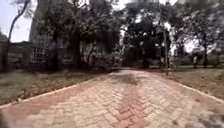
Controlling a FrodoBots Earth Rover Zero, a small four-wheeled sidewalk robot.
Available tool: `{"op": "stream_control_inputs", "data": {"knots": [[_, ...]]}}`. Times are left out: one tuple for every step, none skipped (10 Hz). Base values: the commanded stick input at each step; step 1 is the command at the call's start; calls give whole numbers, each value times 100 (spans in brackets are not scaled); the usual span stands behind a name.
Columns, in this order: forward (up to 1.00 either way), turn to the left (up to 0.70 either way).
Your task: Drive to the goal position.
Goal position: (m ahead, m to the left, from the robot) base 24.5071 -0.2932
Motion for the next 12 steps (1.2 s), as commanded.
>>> {"op": "stream_control_inputs", "data": {"knots": [[70, 0], [70, 0], [70, 0], [70, 0], [70, 0], [70, 0], [70, 0], [70, 0], [70, 0], [70, 0], [70, 0], [70, 0]]}}
